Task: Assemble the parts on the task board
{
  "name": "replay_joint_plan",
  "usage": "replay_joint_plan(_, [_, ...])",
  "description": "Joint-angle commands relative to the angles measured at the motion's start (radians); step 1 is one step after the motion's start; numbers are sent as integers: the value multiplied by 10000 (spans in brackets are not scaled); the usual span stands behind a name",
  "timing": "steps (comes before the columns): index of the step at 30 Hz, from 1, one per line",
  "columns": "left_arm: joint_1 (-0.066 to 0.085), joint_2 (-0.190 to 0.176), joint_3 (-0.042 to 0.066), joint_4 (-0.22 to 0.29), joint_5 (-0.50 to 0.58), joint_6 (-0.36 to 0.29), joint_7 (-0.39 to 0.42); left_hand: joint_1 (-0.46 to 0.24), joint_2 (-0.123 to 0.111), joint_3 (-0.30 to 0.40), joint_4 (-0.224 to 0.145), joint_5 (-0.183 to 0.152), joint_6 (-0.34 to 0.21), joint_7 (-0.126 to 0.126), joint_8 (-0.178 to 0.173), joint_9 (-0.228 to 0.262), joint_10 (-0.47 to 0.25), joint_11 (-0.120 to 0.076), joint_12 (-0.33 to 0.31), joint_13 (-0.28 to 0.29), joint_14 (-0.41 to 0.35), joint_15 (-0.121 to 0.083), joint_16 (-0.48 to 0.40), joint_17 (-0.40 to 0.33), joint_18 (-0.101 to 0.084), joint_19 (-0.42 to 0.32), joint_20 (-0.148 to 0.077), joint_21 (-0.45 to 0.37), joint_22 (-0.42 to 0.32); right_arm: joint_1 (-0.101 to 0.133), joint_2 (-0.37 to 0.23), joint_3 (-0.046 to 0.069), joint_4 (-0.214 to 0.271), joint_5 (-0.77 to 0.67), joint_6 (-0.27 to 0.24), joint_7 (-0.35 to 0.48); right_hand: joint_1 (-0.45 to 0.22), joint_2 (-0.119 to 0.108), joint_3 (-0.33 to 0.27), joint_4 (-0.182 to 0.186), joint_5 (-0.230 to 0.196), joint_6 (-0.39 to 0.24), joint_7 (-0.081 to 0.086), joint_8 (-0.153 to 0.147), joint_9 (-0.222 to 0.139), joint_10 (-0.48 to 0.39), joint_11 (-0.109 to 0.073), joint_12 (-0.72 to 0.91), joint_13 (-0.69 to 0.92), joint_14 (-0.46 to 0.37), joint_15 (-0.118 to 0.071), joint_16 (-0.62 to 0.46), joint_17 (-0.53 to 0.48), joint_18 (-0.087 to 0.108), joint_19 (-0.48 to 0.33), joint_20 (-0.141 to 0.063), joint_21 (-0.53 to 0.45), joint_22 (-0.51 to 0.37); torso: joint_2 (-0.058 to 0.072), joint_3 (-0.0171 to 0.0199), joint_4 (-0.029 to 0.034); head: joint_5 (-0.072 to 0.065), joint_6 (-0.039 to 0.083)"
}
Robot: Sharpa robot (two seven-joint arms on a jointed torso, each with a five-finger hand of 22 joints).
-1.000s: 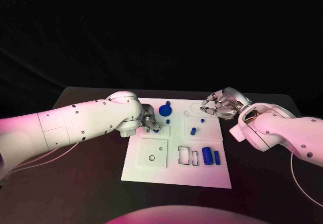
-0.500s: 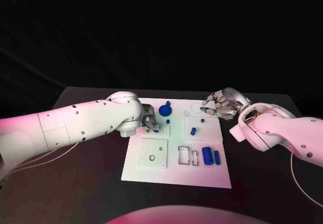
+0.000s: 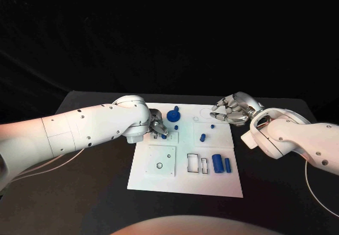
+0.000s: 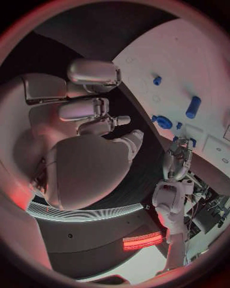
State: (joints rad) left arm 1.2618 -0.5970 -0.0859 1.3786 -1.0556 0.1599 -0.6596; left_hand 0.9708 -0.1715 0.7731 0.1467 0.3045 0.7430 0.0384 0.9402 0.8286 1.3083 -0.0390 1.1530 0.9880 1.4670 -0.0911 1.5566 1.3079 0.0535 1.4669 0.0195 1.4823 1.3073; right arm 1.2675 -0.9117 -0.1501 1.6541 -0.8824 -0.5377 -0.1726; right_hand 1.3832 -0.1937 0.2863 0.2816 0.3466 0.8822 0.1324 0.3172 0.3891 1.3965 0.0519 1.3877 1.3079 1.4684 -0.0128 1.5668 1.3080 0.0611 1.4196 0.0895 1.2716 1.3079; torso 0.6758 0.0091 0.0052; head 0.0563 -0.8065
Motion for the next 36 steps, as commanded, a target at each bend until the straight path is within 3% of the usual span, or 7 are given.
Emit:
replay_joint_plan(1, [-22, 63, -7, -67, 237, 264, -21, -137, 9, -178, 120, -58, 193, -165, -41, -16, -13, -88, 39, -10, 1000, -93, 17, 2466, -194, 238, -63, 8, 1435, -8, 2, 0, 8, -99, 146, 6, -29, -63, 58, 6, 45, -99, 0, 21, 11, -63, -15, -49, 282, 939, -65, -78, 2287, 173, -86, -24, -101, 442, 8, -3, -9, -6, 4])
replay_joint_plan(7, [-32, 99, -7, -155, 279, 288, -31, -318, -34, -557, 407, -156, 235, -160, -68, -52, -28, -84, 55, -9, 1001, -92, 23, 2473, -196, 244, -65, 4, 1450, -8, -5, 0, 6, -98, 155, -13, -46, -70, 67, 14, 38, -112, 4, 21, 19, -87, -13, -75, 252, 927, -65, -94, 2242, 183, -109, -24, -147, 412, 8, -3, -5, -17, -15])
replay_joint_plan(8, [-33, 101, -7, -164, 283, 287, -31, -396, -57, -756, 552, -506, 256, -156, -74, -64, -38, -79, 53, -21, 1004, -87, 30, 2482, -197, 246, -61, 2, 1455, -8, -5, 0, 4, -98, 159, -21, -46, -70, 67, 14, 38, -112, 4, 21, 19, -87, -13, -75, 252, 927, -65, -94, 2242, 183, -109, -24, -147, 412, 9, -3, -2, -21, -19])
replay_joint_plan(10, [-34, 103, -7, -179, 290, 285, -34, -453, -94, -993, 706, -681, 277, -146, -78, -75, -36, -73, 70, -10, 1003, -83, 27, 2478, -195, 242, -58, -8, 1453, -9, -5, 0, 0, -98, 162, -31, -78, -73, 76, 29, 24, -123, 6, 25, 31, -100, -10, -89, 237, 923, -63, -100, 2227, 184, -111, -24, -155, 409, 4, -3, 4, -25, -21])
replay_joint_plan(17, [-37, 106, -7, -218, 309, 306, -65, -504, -160, -1642, 1095, -786, 302, -131, -86, -94, -41, -59, 96, -1, 1003, -74, 28, 2480, -195, 246, -53, -18, 1466, -15, -6, 0, -2, -85, 156, -39, -165, -76, 95, 56, -27, -146, 11, 36, 61, -113, -6, -106, 219, 921, -60, -105, 2219, 187, -119, -22, -181, 398, -1, -2, 4, -16, -32])
replay_joint_plan(31, [-44, -60, 54, -63, 306, 150, -56, -403, -211, -2539, 1410, -479, 335, -144, -53, -90, -13, -67, 164, 50, 1007, -79, 41, 2496, -202, 270, -56, -9, 1513, -22, -36, 0, 8, -69, 134, -26, -407, -73, 119, 66, -384, -202, 6, 85, 164, -117, -5, -121, 196, 918, -59, -113, 2207, 191, -120, -20, -230, 385, -10, -3, 1, -18, 0])
replay_joint_plan(36, [-33, -302, 301, 201, 476, 3, -25, -206, -147, -2759, 1399, -138, 292, -152, -72, -100, -14, -76, 177, 54, 1008, -89, 45, 2501, -205, 279, -66, -6, 1531, -26, -41, 0, -16, -68, 120, -21, -407, -73, 119, 66, -384, -202, 6, 85, 164, -117, -5, -121, 196, 918, -59, -113, 2207, 191, -120, -20, -230, 385, -16, -3, 1, -25, 41])
